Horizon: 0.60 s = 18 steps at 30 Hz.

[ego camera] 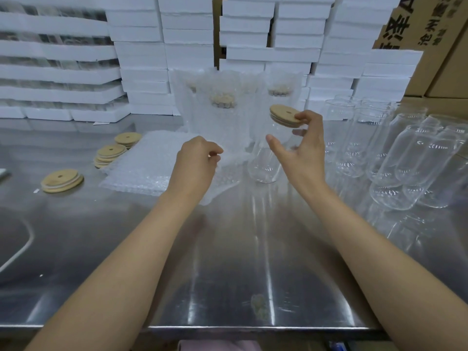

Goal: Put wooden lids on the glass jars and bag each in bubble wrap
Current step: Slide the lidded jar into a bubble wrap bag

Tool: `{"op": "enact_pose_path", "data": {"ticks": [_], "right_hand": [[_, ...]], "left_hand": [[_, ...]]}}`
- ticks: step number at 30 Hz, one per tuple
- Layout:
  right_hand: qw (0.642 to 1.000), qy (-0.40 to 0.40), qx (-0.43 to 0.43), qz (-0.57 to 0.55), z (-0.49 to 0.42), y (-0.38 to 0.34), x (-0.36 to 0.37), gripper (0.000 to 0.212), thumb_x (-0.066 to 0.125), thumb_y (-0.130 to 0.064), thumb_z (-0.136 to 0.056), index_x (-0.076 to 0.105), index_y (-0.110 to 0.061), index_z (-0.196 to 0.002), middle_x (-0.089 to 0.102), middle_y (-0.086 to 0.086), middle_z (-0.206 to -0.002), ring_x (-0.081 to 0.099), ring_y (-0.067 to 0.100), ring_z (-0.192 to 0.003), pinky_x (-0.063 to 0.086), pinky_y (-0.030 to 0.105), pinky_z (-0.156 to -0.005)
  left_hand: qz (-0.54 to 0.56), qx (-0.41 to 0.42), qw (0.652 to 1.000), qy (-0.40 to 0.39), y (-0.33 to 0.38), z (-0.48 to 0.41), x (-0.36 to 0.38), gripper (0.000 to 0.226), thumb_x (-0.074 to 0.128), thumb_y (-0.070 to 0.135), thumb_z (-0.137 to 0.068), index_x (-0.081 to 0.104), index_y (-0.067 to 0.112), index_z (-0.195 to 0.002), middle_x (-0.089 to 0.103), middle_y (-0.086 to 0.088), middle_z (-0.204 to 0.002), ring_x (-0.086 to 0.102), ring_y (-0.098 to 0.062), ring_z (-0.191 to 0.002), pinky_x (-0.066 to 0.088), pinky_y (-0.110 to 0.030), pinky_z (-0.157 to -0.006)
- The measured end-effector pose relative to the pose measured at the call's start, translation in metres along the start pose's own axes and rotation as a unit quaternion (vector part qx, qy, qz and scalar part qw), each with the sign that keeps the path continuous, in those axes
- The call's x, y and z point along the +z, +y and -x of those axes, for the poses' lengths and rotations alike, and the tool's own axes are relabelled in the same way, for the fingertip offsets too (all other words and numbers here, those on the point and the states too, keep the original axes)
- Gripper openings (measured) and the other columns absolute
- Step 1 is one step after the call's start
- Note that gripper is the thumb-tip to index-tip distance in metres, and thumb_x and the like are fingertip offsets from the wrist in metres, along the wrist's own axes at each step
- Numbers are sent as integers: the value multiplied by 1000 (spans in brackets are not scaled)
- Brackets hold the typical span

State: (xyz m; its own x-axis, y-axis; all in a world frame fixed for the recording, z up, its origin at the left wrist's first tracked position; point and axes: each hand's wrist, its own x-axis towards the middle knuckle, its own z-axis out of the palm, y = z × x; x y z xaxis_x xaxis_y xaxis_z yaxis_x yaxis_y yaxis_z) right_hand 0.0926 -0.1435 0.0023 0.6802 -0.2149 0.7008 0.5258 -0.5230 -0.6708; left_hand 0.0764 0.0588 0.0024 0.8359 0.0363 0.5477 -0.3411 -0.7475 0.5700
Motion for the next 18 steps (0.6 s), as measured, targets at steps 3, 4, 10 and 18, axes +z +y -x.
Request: {"op": "enact_pose_path", "data": {"ticks": [3,4,10,18], "right_hand": [[992,57,70,-91,2,-2,-3,54,72,-46,-76,35,-34,-113,48,-5,-123,60,15,-102,54,37,-86],[981,78,104,-141,1,-4,-4,51,71,-47,-74,35,-35,-109,50,-5,-118,62,15,-97,56,39,-84],[847,42,303,-435,-1,-7,5,39,60,-38,-92,35,-20,-116,55,8,-105,70,15,-75,58,36,-63],[861,62,318,-391,19,-10,21,38,66,-28,-91,33,-21,-108,48,7,-116,62,17,-91,61,41,-72]], "left_hand": [[-16,-31,999,14,-5,0,-1,17,63,12,-89,72,16,-103,70,1,-97,66,-21,-79,54,-38,-80],[-5,-43,999,14,-6,0,-2,16,65,13,-88,73,16,-102,70,2,-94,66,-20,-77,54,-39,-79],[103,-67,992,1,-1,2,0,7,67,7,-86,72,11,-88,68,-1,-81,65,-13,-48,52,-18,-57],[196,-72,974,84,6,-1,-9,11,63,7,-88,72,10,-82,67,5,-71,61,-7,-43,46,-11,-50]]}}
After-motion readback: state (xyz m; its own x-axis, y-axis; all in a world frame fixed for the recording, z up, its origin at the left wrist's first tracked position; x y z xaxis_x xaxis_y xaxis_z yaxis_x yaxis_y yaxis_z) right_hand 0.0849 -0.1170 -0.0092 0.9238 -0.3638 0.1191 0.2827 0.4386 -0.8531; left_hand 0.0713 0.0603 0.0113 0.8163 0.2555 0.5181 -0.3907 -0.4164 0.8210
